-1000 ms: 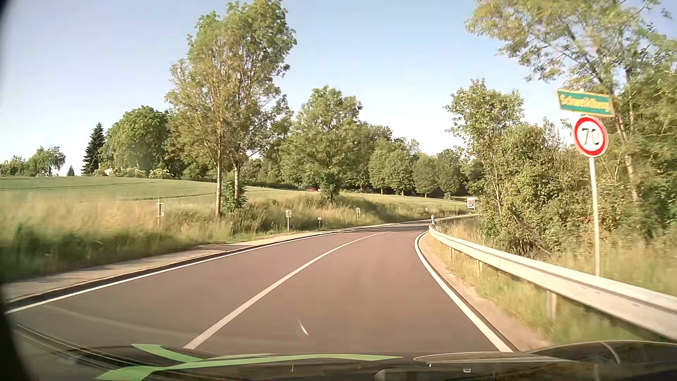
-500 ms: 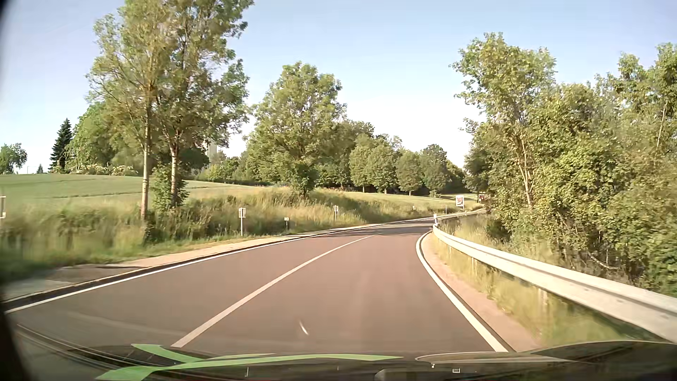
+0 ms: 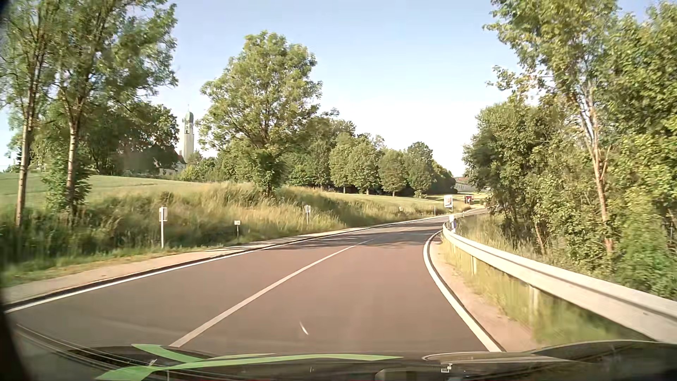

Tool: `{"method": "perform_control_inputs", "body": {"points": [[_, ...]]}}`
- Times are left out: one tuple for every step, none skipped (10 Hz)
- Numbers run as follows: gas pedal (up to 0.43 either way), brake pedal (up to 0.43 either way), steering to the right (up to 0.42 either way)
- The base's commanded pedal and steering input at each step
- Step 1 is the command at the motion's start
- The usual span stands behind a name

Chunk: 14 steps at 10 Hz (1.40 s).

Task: Follow the waypoints while adhering to traffic rules and regulations

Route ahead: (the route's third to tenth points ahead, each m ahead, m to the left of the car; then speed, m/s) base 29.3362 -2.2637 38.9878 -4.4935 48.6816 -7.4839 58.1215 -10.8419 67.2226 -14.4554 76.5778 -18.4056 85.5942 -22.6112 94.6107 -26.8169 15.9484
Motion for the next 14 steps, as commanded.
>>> {"method": "perform_control_inputs", "body": {"points": [[0.169,0.0,0.028],[0.169,0.0,0.029],[0.169,0.0,0.033],[0.169,0.0,0.036],[0.169,0.0,0.038],[0.169,0.0,0.038],[0.169,0.0,0.038],[0.169,0.0,0.038],[0.177,0.0,0.039],[0.177,0.0,0.041],[0.177,0.0,0.042],[0.177,0.0,0.044],[0.177,0.0,0.044],[0.189,0.0,0.044]]}}
